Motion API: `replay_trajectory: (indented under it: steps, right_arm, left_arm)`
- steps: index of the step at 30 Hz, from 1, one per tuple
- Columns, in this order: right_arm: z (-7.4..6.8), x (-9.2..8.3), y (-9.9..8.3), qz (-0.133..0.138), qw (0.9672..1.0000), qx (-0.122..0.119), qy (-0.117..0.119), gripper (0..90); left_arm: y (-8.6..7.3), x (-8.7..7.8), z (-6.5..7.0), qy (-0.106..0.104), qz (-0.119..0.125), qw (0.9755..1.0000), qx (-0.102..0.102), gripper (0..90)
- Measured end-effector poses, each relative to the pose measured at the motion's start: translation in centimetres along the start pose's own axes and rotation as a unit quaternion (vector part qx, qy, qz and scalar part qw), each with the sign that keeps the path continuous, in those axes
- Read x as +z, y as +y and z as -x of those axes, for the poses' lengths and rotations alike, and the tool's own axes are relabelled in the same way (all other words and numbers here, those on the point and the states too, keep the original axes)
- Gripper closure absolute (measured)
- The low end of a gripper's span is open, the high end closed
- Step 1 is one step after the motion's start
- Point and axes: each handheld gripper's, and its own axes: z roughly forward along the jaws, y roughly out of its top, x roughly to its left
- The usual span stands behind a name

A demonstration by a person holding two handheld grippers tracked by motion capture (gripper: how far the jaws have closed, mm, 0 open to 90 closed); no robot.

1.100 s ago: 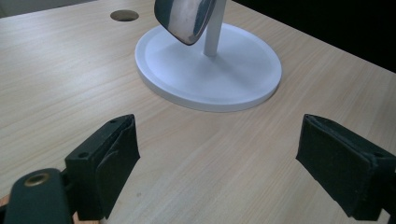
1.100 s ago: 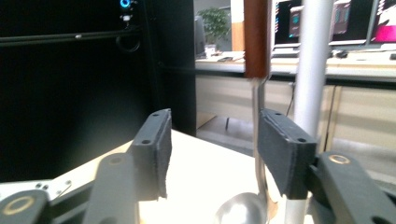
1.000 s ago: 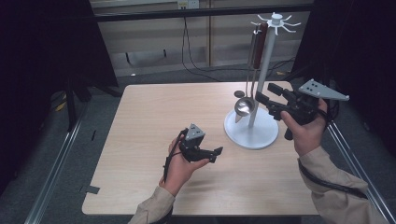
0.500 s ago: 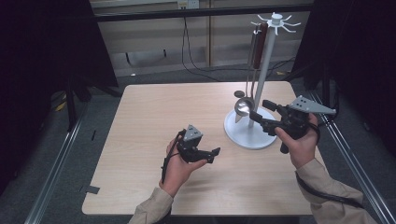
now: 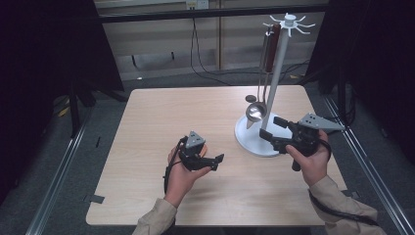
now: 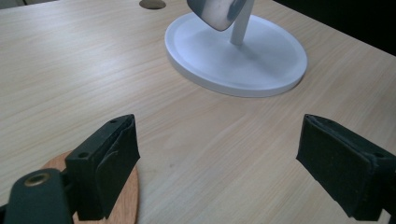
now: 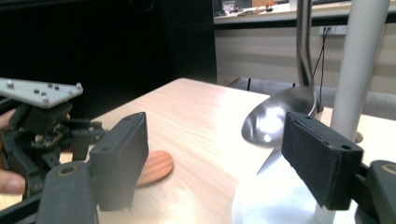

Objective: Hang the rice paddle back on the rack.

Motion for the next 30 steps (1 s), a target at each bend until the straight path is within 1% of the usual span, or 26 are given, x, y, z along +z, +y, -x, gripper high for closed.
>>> replay_trajectory:
  steps: [1, 2, 4, 5, 6, 7, 8, 9, 10, 11, 12, 13, 14, 15, 16, 17, 19, 20, 21, 23, 24, 27, 28, 29, 30]
  right_arm:
    - [0.0, 0.0, -0.2, -0.002, 1.0000, -0.004, 0.000, 22.6]
    - [-0.1, 0.0, -0.4, -0.004, 1.0000, -0.004, 0.000, 22.5]
    - [-0.1, 0.1, -0.8, -0.005, 1.0000, 0.000, 0.002, 22.2]
    - [-0.1, 0.1, -1.0, -0.007, 1.0000, 0.002, 0.003, 22.0]
    - [0.0, 0.1, -1.2, -0.009, 1.0000, -0.001, 0.003, 22.0]
    - [-0.1, 0.1, -1.3, -0.011, 0.9999, 0.001, 0.004, 21.8]
    - [-0.1, 0.2, -1.5, -0.013, 0.9999, 0.002, 0.004, 21.8]
    - [-0.1, 0.2, -1.6, -0.014, 0.9999, 0.003, 0.005, 21.7]
    - [-0.1, 0.2, -1.7, -0.014, 0.9999, 0.004, 0.005, 21.6]
    - [-0.1, 0.2, -1.7, -0.014, 0.9999, 0.006, 0.006, 21.6]
    - [-0.2, 0.2, -1.8, -0.013, 0.9999, 0.005, 0.006, 21.5]
    - [-0.2, 0.2, -1.8, -0.013, 0.9999, 0.006, 0.006, 21.5]
    - [-0.3, 0.1, -1.9, -0.015, 0.9998, 0.006, 0.009, 21.5]
    - [-0.3, 0.2, -1.9, -0.016, 0.9998, 0.005, 0.009, 21.5]
    - [-0.3, 0.1, -2.0, -0.018, 0.9998, 0.002, 0.009, 21.5]
    - [-0.3, 0.1, -2.1, -0.018, 0.9998, 0.004, 0.010, 21.5]
    - [-0.3, 0.1, -2.1, -0.018, 0.9998, 0.007, 0.010, 21.5]
    - [-0.3, 0.1, -2.1, -0.018, 0.9998, 0.007, 0.011, 21.5]
    - [-0.3, 0.1, -2.2, -0.018, 0.9997, 0.006, 0.012, 21.4]
    - [-0.3, 0.2, -2.2, -0.020, 0.9997, 0.005, 0.013, 21.5]
    - [-0.3, 0.2, -2.3, -0.022, 0.9997, 0.005, 0.013, 21.5]
    - [-0.4, 0.5, -2.3, -0.021, 0.9996, 0.007, 0.016, 21.5]
    - [-0.4, 0.5, -2.3, -0.022, 0.9996, 0.005, 0.018, 21.4]
    - [-0.4, 0.6, -2.3, -0.023, 0.9995, 0.003, 0.020, 21.4]
    - [-0.4, 0.8, -2.3, -0.023, 0.9995, 0.003, 0.021, 21.3]
  left_arm:
    - [0.0, -0.2, -0.1, 0.004, -0.003, 1.0000, -0.003, 12.3]
    - [0.0, -0.2, -0.2, 0.005, 0.001, 1.0000, -0.007, 12.3]
    - [-0.1, -0.4, -0.6, 0.009, 0.000, 0.9999, -0.011, 12.4]
    - [-0.1, -0.6, -0.8, 0.015, -0.003, 0.9998, -0.014, 12.6]
    - [-0.2, -0.6, -1.0, 0.016, 0.000, 0.9997, -0.021, 13.2]
    - [-0.3, -0.7, -1.2, 0.021, -0.006, 0.9996, -0.016, 13.5]
    - [-0.4, -0.8, -1.4, 0.024, -0.005, 0.9994, -0.022, 13.8]
    - [-0.5, -0.8, -1.6, 0.027, -0.006, 0.9994, -0.022, 14.2]
    - [-0.5, -1.0, -1.8, 0.032, -0.014, 0.9993, -0.014, 14.8]
    - [-0.6, -0.9, -1.9, 0.033, -0.011, 0.9990, -0.027, 15.3]
    - [-0.7, -1.0, -2.1, 0.036, -0.014, 0.9989, -0.026, 16.2]
    - [-0.8, -1.0, -2.2, 0.041, -0.013, 0.9986, -0.032, 17.0]
    - [-0.9, -1.0, -2.4, 0.041, -0.019, 0.9985, -0.032, 18.2]
    - [-1.0, -1.1, -2.6, 0.042, -0.024, 0.9984, -0.028, 19.6]
    - [-1.1, -1.1, -2.7, 0.044, -0.023, 0.9983, -0.032, 20.6]
    - [-1.3, -1.1, -2.8, 0.044, -0.026, 0.9981, -0.033, 21.8]
    - [-1.5, -1.2, -3.0, 0.041, -0.033, 0.9982, -0.030, 28.5]
    - [-1.6, -1.3, -3.1, 0.043, -0.038, 0.9980, -0.028, 32.5]
    - [-1.7, -1.4, -3.2, 0.041, -0.046, 0.9978, -0.023, 35.9]
    - [-2.0, -1.4, -3.3, 0.044, -0.057, 0.9971, -0.024, 46.1]
    - [-2.1, -1.5, -3.4, 0.044, -0.063, 0.9968, -0.022, 49.7]
    - [-2.6, -1.9, -3.8, 0.050, -0.089, 0.9945, -0.020, 64.1]
    - [-2.8, -2.0, -3.8, 0.054, -0.089, 0.9943, -0.025, 67.9]
    - [-3.0, -2.2, -4.0, 0.052, -0.099, 0.9933, -0.026, 71.1]
    - [-3.2, -2.4, -4.1, 0.055, -0.102, 0.9928, -0.030, 75.1]
